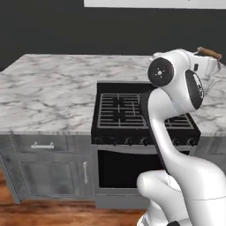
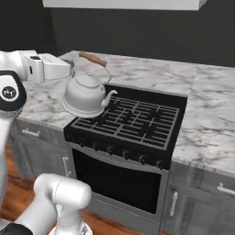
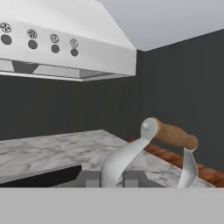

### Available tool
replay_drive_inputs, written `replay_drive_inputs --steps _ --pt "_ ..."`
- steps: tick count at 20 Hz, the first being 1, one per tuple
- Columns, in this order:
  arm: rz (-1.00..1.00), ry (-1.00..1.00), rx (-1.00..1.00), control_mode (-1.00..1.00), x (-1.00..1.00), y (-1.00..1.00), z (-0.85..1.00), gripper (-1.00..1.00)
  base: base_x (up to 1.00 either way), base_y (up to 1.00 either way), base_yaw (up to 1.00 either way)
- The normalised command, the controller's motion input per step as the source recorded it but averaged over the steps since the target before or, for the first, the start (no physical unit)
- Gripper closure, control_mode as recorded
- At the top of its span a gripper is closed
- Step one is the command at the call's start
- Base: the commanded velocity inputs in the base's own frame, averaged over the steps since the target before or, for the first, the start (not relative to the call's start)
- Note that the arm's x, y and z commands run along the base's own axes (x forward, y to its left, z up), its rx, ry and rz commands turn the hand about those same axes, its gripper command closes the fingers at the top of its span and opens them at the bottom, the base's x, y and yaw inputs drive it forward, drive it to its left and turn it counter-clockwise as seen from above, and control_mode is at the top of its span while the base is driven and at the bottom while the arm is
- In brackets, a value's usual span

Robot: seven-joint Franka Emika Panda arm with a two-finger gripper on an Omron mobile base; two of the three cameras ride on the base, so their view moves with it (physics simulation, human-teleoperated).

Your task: Pick the kettle from the cabinet and place it on a stove burner. Then pick the pot from the counter and place it on another stove burner. Finally, turn both burners on.

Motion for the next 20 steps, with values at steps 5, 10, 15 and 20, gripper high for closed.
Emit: replay_drive_inputs --steps 5,10,15,20 --pt "0.0 0.0 0.0 1.0 0.0 0.0 0.0 1.0 0.62 0.47 -0.27" --pt "0.0 0.0 0.0 1.0 0.0 0.0 0.0 1.0 0.56 0.46 -0.27" --pt "0.0 0.0 0.0 1.0 0.0 0.0 0.0 1.0 0.46 0.21 -0.24" --pt "0.0 0.0 0.0 1.0 0.0 0.0 0.0 1.0 0.42 0.13 -0.22"
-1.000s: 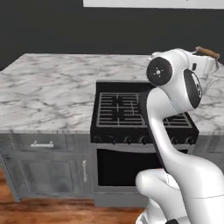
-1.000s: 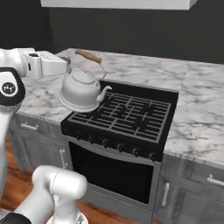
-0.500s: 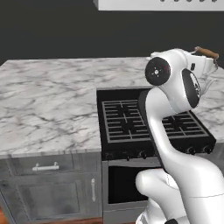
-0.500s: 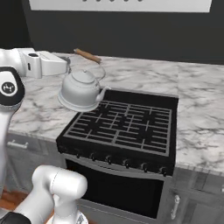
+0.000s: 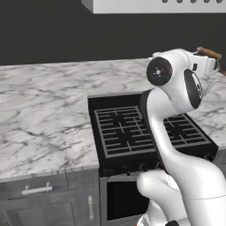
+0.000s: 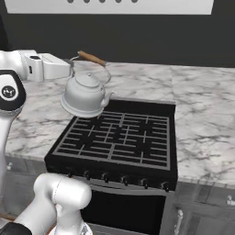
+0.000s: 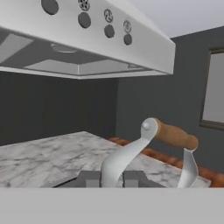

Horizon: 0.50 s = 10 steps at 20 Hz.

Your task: Pick the kettle from the cabinet and place it on a stove burner. Then pick the pot from the counter and place it on another stove burner. Finally, turn both burners on.

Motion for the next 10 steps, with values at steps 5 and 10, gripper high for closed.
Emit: replay_drive_inputs --steps 5,10 --pt "0.0 0.0 0.0 1.0 0.0 0.0 0.0 1.0 0.39 0.11 -0.18" --pt "0.0 0.0 0.0 1.0 0.0 0.0 0.0 1.0 0.36 0.22 -0.06"
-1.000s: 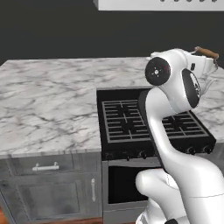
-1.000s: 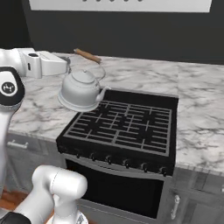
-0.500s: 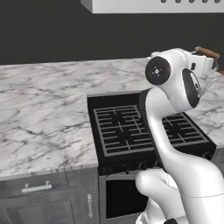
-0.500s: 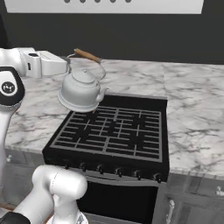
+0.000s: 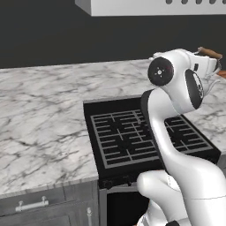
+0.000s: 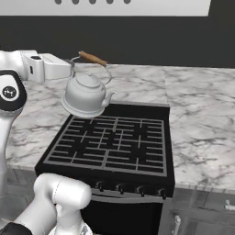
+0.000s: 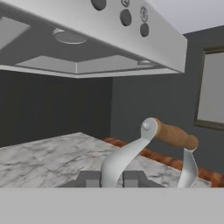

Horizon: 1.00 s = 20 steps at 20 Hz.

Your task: Pick the kettle from the cabinet and place it on a stove burner. Then pick the pot from the counter and place it on another stove burner. Finally, turn both burners on.

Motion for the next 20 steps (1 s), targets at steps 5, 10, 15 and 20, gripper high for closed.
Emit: replay_drive_inputs --steps 5,10,15,20 --pt "0.0 0.0 0.0 1.0 0.0 0.0 0.0 1.0 0.06 0.0 0.0" --pt "0.0 0.0 0.0 1.0 0.0 0.0 0.0 1.0 0.23 0.01 0.0" --pt "0.0 0.0 0.0 -1.0 0.03 0.0 0.0 1.0 0.02 0.0 0.0" --pt "0.0 0.0 0.0 -1.0 0.28 0.17 -0.11 1.0 0.0 0.0 0.0"
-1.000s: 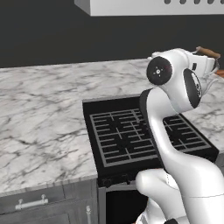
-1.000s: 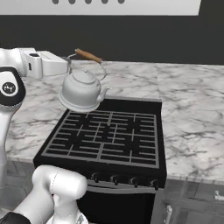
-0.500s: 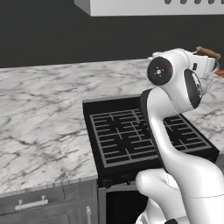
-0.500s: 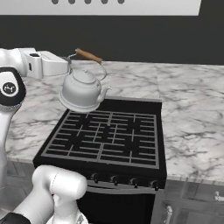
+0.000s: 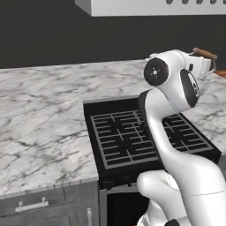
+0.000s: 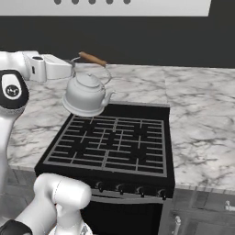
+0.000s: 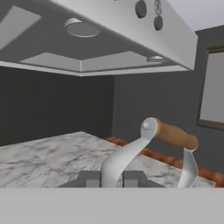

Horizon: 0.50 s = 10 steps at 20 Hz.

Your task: Pick the kettle from the cabinet and place it on a stove burner. Then pick the pot from the counter and place it on another stove burner. Finally, turn both burners on.

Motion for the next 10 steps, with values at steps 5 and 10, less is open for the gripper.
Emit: replay_drive_inputs --steps 5,10 --pt "0.0 0.0 0.0 -1.0 0.33 0.32 -0.14 1.0 0.0 0.0 0.0" --pt "0.0 0.0 0.0 -1.0 0.26 0.3 -0.13 1.0 0.0 0.0 0.0"
